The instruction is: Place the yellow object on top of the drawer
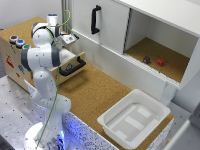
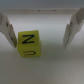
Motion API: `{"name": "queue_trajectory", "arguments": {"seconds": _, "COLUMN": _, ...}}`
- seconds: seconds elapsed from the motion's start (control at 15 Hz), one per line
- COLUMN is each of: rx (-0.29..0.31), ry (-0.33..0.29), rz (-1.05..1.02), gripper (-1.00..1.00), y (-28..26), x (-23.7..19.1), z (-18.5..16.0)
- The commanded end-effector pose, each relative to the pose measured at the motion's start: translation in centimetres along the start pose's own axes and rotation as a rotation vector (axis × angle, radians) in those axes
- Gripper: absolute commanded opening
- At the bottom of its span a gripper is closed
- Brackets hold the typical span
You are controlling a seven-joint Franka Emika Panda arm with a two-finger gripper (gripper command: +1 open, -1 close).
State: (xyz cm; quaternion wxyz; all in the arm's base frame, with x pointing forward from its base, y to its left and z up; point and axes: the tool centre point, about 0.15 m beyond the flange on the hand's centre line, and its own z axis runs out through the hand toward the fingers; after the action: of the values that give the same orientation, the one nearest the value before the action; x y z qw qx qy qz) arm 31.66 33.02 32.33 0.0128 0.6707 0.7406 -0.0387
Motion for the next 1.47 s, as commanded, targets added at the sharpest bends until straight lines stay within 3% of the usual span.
{"name": "queue_trajectory", "arguments": {"seconds": 0.0, "rx": -0.14, "ry": 0.152, "rz": 0.007, "gripper": -1.0, "y": -3.5, "x": -1.2, "z": 1.2}}
{"name": "queue_trajectory", "arguments": {"seconds": 0.53, "rx": -0.17, "ry": 0.085, "rz": 0.13, "gripper": -1.0, "y": -2.4, "x": 0.2, "z": 0.3}}
{"name": "queue_trajectory", "arguments": {"seconds": 0.73, "rx": -0.193, "ry": 0.068, "rz": 0.182, "gripper": -1.0, "y": -1.9, "x": 1.9, "z": -3.0}}
{"name": "queue_trajectory", "arguments": {"seconds": 1.13, "rx": -0.155, "ry": 0.039, "rz": 0.16, "gripper": -1.0, "y": -1.6, "x": 7.4, "z": -11.3}}
{"name": "queue_trajectory", "arguments": {"seconds": 1.4, "rx": -0.217, "ry": 0.044, "rz": 0.175, "gripper": -1.0, "y": -1.3, "x": 10.4, "z": -15.6}}
